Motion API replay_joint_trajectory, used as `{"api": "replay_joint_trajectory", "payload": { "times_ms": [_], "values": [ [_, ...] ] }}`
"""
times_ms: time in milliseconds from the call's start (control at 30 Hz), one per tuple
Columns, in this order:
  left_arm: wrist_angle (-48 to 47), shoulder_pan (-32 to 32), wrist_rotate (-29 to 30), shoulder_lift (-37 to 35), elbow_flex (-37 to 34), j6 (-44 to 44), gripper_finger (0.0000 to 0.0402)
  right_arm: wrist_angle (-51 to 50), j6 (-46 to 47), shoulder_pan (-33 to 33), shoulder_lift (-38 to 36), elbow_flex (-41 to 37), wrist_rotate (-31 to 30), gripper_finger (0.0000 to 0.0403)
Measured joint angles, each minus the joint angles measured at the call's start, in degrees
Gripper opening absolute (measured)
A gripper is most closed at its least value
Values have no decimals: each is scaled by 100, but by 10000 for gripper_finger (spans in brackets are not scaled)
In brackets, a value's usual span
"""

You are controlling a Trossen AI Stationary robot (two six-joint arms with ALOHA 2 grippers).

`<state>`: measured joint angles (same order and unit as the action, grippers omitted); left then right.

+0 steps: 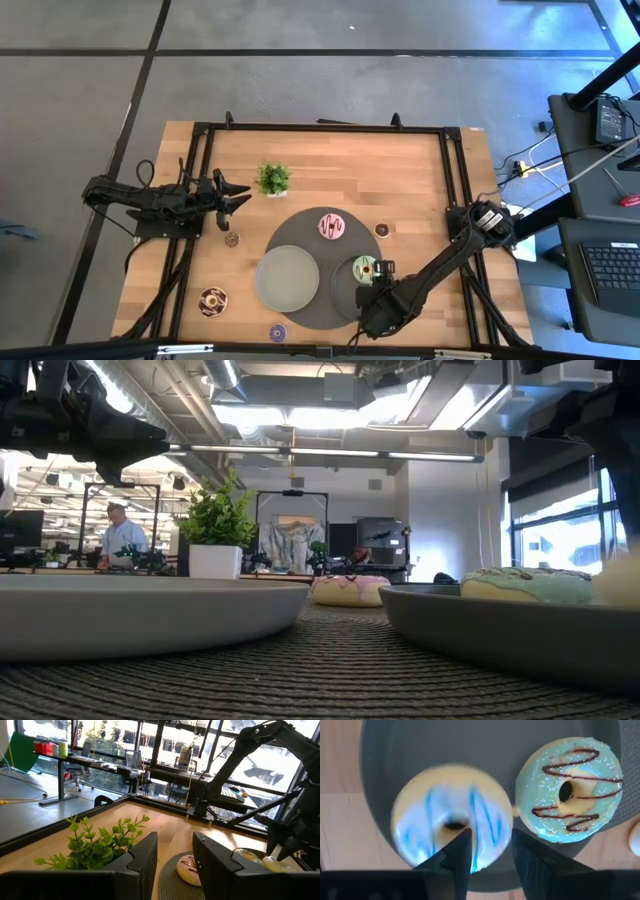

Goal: Pick & Place donuts
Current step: Put the large white donut on the dark grey plate, then put the small brown donut on the light grey plate

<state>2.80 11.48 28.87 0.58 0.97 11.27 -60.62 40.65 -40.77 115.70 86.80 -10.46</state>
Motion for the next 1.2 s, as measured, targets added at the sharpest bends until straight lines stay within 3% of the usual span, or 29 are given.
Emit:
{"api": "replay_joint_trajectory", "payload": {
  "times_ms": [400, 667, 933, 1200],
  "values": [
    [1, 1, -1, 0, -2, 0, 120, -865, 397, -244, -304, -8, -79, 142],
    [1, 1, -1, 0, -1, 0, 120, -898, 110, -642, -1103, -7, -1586, 142],
    [10, 0, 0, 0, 0, 0, 120, -934, -763, -369, -1849, -35, -1781, 142],
    [14, 1, 3, 0, -2, 0, 120, 441, -1197, -58, -3503, -1841, -1797, 142]
  ]
}}
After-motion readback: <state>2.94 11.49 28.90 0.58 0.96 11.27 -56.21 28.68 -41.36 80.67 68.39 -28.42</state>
